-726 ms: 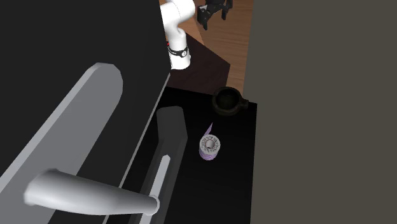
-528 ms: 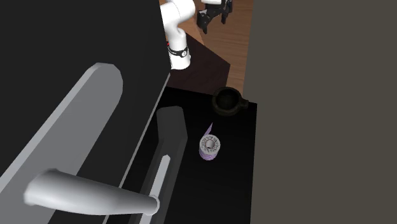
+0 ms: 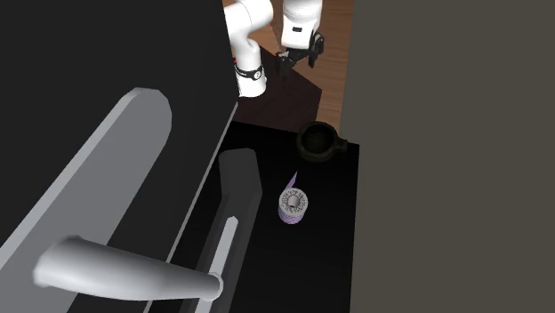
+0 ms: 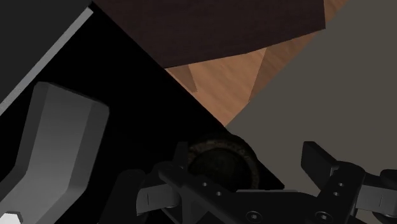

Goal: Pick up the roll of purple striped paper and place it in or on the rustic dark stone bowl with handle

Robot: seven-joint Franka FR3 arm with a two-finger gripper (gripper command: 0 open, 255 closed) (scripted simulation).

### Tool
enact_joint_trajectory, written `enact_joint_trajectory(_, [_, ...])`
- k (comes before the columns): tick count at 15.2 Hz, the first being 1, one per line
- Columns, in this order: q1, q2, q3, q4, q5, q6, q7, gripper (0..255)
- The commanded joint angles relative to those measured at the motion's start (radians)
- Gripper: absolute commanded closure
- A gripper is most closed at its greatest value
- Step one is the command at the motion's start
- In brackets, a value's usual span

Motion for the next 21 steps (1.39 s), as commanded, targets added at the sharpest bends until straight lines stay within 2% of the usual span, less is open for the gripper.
enact_joint_trajectory(1, [-0.010,0.056,-0.022,0.004,-0.016,0.058,-0.031,0])
enact_joint_trajectory(10, [-0.033,0.356,-0.100,0.116,-0.030,0.272,-0.146,0])
enact_joint_trajectory(21, [-0.087,0.754,-0.149,0.389,0.046,0.425,-0.294,0])
